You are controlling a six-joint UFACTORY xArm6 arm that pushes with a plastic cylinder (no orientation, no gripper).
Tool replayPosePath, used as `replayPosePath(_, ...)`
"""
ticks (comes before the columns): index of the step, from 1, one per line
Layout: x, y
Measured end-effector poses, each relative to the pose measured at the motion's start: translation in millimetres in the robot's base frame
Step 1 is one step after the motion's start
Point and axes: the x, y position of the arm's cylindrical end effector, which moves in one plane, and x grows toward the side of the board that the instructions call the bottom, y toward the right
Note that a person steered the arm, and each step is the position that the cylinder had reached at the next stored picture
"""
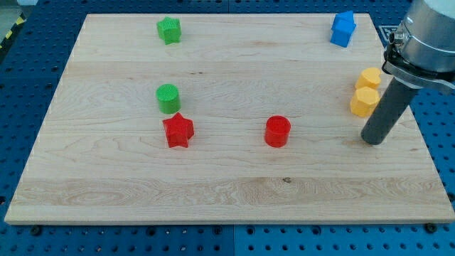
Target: Push the yellow hexagon closer to the yellow heart
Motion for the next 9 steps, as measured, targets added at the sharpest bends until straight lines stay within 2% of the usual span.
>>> replayPosePath(7, -33, 8)
replayPosePath(9, -33, -11)
